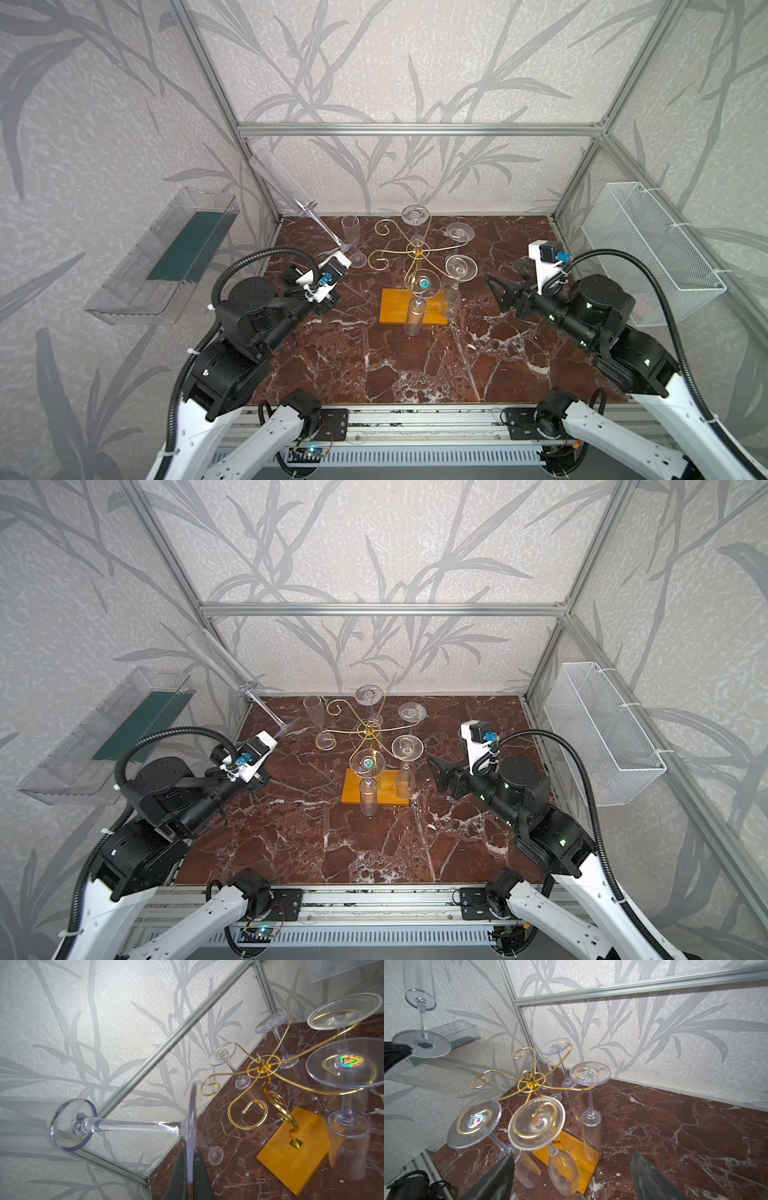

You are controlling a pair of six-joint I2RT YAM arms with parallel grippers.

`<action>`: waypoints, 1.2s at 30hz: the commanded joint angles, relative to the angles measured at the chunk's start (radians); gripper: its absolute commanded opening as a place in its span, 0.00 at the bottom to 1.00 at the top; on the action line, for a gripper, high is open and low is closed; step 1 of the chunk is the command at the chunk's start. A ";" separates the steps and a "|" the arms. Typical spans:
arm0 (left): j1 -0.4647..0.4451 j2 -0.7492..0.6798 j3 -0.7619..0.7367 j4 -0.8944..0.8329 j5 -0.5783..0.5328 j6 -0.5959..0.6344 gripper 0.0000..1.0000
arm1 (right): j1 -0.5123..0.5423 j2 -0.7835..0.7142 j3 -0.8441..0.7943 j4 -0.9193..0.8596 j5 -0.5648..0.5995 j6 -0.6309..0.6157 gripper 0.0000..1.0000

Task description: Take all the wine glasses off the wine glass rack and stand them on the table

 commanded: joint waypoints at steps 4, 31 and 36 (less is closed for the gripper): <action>-0.084 0.002 -0.074 0.245 -0.052 0.335 0.00 | -0.002 0.112 0.107 0.109 -0.171 -0.020 0.86; -0.563 0.209 -0.235 0.641 -0.300 0.734 0.00 | 0.092 0.421 0.309 0.234 -0.495 -0.045 0.77; -0.578 0.225 -0.237 0.650 -0.301 0.736 0.00 | 0.097 0.436 0.311 0.259 -0.503 -0.051 0.60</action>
